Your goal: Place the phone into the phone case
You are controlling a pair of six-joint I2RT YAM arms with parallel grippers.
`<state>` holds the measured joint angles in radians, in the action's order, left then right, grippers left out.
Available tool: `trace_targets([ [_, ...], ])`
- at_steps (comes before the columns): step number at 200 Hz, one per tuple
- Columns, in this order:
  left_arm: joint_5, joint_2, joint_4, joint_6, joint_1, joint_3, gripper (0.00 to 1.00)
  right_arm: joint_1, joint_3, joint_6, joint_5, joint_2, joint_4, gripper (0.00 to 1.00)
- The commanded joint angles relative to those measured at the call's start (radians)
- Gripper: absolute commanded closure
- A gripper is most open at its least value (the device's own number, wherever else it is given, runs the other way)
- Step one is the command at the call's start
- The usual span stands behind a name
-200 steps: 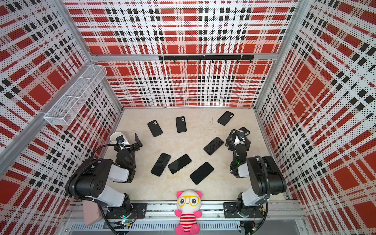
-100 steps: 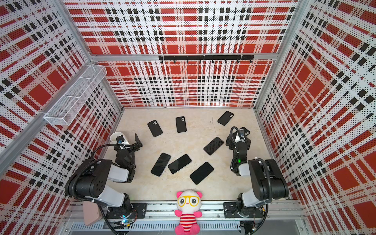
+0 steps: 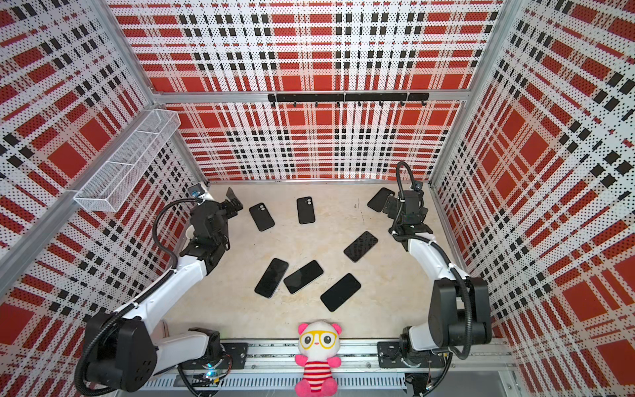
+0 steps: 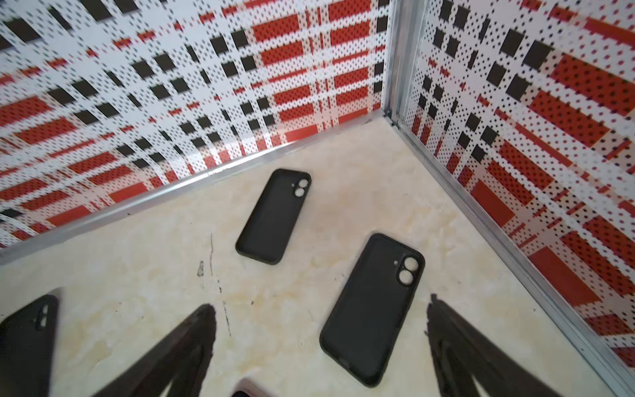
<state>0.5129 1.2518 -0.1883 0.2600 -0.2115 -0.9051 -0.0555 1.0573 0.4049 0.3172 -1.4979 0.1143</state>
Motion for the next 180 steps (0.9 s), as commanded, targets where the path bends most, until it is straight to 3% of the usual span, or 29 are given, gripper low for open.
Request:
trace_targets([
  [1, -0.055, 0.066, 0.392, -0.049, -0.025, -0.115, 0.02, 0.017, 0.110, 0.049, 0.020, -0.107, 0.253, 0.06],
  [42, -0.131, 0.086, 0.399, -0.116, 0.002, -0.123, 0.02, 0.093, 0.253, 0.108, -0.086, -0.287, 0.343, 0.27],
  [73, -0.161, 0.100, 0.362, -0.142, 0.015, -0.079, 0.02, 0.110, 0.340, 0.108, -0.093, -0.399, 0.377, 0.33],
  [107, -0.268, 0.123, 0.360, -0.118, 0.058, -0.070, 0.02, 0.115, 0.428, 0.110, -0.104, -0.519, 0.410, 0.50],
  [180, -0.291, 0.127, 0.362, -0.100, 0.090, -0.066, 0.02, 0.115, 0.521, 0.114, -0.128, -0.643, 0.415, 0.61],
])
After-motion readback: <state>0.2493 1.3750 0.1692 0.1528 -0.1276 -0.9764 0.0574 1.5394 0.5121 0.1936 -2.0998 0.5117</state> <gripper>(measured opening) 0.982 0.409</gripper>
